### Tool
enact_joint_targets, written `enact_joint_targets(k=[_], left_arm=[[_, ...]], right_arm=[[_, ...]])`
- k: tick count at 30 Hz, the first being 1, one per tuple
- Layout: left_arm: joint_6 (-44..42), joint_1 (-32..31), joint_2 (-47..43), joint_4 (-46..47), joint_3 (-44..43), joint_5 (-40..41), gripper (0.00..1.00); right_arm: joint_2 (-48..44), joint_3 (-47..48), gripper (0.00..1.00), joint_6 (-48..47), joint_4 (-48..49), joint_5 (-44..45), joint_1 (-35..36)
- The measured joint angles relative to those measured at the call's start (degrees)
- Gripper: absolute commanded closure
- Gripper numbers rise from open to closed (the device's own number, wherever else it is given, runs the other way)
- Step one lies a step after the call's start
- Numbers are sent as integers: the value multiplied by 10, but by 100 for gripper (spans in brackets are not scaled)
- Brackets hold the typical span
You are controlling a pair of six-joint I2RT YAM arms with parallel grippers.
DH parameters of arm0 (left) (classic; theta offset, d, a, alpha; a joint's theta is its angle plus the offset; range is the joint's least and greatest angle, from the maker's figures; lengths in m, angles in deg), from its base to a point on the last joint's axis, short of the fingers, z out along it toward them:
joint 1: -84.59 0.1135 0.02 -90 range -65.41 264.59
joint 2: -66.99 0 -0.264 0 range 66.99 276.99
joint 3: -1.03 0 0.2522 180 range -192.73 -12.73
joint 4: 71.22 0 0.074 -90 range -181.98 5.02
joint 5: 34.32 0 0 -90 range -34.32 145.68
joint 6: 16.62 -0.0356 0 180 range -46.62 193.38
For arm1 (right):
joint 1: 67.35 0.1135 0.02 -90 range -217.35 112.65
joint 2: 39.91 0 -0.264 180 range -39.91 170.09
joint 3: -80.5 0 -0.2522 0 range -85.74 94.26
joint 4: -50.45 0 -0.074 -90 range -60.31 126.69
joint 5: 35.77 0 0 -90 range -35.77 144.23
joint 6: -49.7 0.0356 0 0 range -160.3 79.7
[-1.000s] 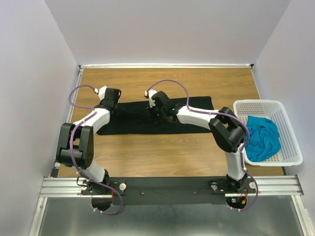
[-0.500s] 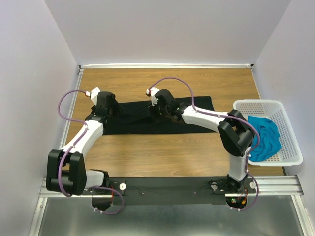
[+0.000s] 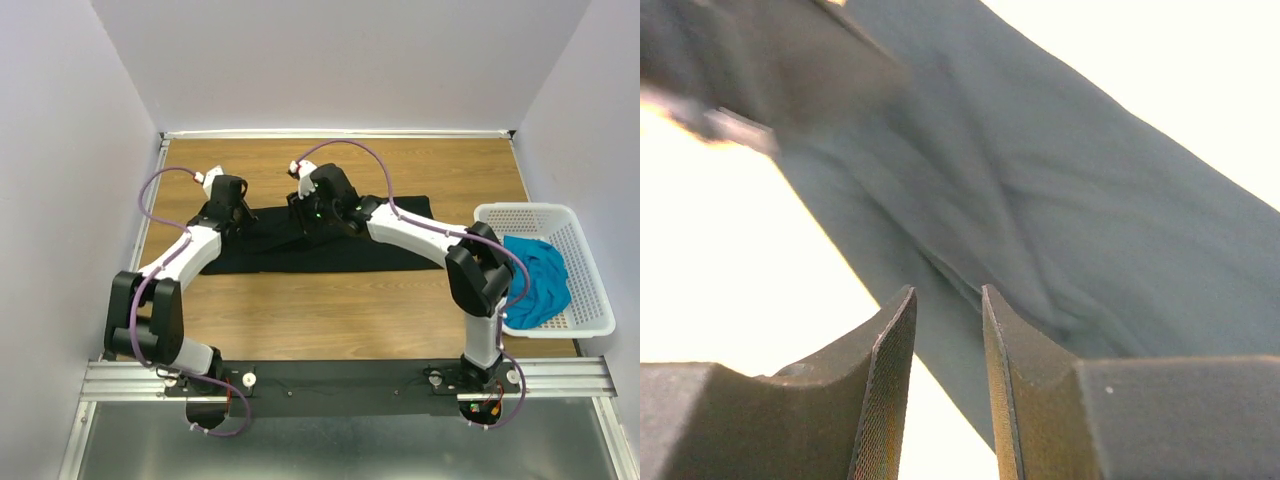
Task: Fold and stack the t-shirts
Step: Fold the tshirt
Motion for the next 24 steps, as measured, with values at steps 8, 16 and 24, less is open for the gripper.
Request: enact_joint_targets(k=[8, 16, 24], left_arm=[[-2, -5, 106, 5, -12, -7, 68], [7, -4, 168, 13, -34, -7, 69], [26, 7, 175, 23, -38, -18, 63]], right_arm=[[74, 66, 67, 50, 19, -85, 0], [128, 13, 75, 66, 22, -91, -10], [104, -73, 74, 87, 97, -104, -55]])
